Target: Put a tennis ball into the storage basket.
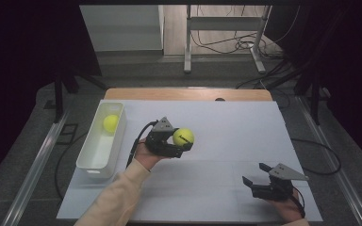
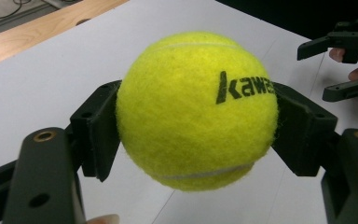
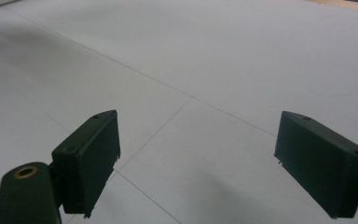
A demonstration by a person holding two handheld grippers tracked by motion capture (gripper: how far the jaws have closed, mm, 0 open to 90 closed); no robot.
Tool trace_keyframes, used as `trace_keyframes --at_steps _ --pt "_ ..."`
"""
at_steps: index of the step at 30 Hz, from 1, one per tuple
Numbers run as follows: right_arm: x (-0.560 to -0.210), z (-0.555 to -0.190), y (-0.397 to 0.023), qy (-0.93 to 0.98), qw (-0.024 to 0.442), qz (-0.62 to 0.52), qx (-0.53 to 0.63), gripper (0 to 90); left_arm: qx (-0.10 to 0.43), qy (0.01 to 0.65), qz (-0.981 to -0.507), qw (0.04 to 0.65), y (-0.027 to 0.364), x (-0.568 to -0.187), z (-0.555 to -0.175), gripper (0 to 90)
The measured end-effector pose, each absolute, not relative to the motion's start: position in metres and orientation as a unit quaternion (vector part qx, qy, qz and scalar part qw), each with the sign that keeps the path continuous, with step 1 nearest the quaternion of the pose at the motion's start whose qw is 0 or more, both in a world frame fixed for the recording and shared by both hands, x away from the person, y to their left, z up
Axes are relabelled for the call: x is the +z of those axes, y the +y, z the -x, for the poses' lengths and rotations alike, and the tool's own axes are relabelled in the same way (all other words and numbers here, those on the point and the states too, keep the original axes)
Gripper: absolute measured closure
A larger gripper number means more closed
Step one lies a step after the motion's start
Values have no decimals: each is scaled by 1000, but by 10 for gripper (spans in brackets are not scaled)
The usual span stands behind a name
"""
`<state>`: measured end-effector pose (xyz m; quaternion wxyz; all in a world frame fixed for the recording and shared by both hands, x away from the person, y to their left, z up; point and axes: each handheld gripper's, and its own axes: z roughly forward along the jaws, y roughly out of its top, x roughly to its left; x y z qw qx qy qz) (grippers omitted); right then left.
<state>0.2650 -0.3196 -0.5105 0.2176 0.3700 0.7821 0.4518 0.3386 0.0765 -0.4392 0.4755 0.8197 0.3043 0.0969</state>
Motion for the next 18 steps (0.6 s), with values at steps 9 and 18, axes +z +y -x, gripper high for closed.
trace_keyframes --at_steps 9,18 --pt "-511 -265 -320 782 218 -370 451 145 102 310 -818 474 84 -438 -338 259" --pt "-511 -265 -320 782 218 -370 452 145 106 317 -812 478 92 -437 -337 259"
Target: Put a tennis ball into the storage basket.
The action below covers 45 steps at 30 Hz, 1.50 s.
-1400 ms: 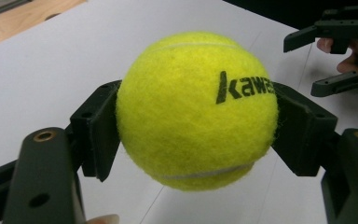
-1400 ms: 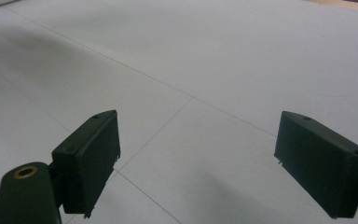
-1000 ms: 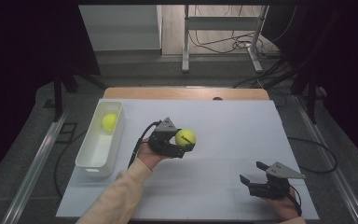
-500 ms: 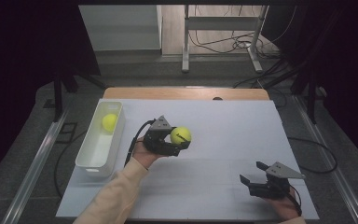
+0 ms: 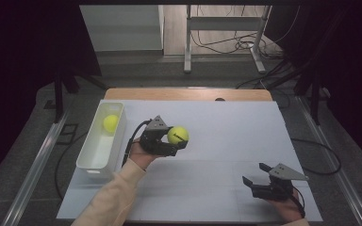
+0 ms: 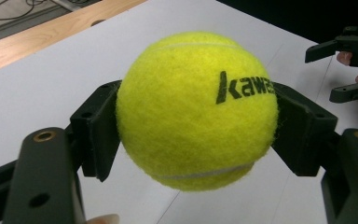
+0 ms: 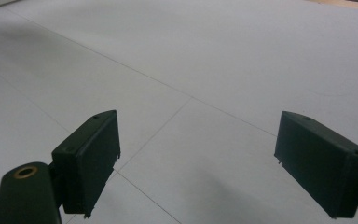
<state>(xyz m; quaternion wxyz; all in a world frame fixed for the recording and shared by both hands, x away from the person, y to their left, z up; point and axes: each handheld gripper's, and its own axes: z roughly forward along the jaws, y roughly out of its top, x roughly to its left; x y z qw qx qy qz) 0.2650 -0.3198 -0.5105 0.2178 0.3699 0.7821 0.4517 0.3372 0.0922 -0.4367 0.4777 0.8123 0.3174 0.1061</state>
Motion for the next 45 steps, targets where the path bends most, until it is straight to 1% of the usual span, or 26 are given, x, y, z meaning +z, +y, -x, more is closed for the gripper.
trace_keyframes --at_steps 29,45 --pt "-510 -265 -320 781 220 -371 452 145 119 336 -800 483 116 -428 -335 259" --pt "-510 -265 -320 781 220 -371 451 145 134 349 -791 484 136 -421 -332 260"
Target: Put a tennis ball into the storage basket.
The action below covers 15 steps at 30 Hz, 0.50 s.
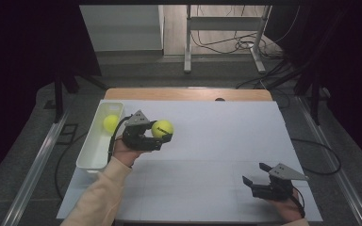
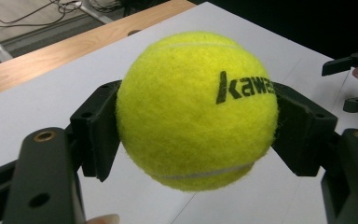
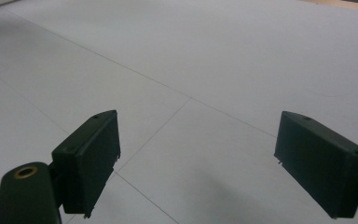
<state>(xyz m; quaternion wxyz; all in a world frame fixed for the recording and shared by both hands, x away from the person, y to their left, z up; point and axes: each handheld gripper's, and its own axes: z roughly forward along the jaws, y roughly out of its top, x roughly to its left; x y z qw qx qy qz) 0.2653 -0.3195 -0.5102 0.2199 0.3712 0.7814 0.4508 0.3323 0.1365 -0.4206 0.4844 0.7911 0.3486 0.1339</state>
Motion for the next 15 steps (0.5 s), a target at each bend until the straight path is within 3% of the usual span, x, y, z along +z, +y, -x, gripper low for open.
trace_keyframes --at_steps 15 --pt "-510 -265 -319 782 220 -371 449 145 150 370 -777 487 159 -417 -329 259"
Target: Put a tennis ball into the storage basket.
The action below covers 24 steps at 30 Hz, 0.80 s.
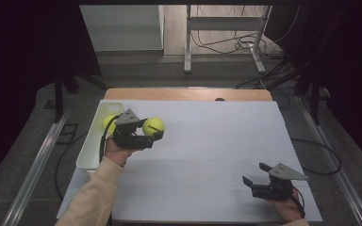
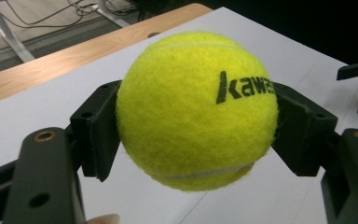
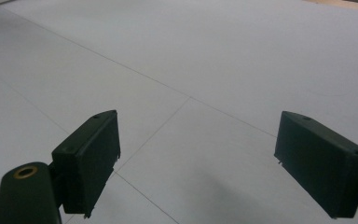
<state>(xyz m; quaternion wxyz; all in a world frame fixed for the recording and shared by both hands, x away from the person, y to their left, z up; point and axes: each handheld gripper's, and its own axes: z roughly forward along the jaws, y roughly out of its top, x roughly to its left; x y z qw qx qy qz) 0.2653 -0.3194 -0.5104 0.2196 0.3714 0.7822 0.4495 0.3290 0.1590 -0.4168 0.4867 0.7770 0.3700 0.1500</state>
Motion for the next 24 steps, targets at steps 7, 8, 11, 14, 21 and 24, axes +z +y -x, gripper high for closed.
trace_keyframes --at_steps 7,8,11,14,21,24 --pt "-510 -265 -320 782 220 -372 449 145 157 382 -771 485 172 -417 -329 259" --pt "-510 -265 -320 782 220 -372 449 145 158 384 -769 486 173 -417 -329 259" --pt "-510 -265 -320 782 220 -371 449 145 162 387 -769 483 177 -417 -328 259" --pt "-511 -265 -320 782 221 -372 449 146 165 391 -766 483 181 -416 -327 259" --pt "-511 -266 -320 782 221 -373 447 146 171 402 -760 482 192 -416 -326 259" --pt "-511 -265 -320 782 221 -373 448 146 175 405 -759 479 197 -416 -324 259"
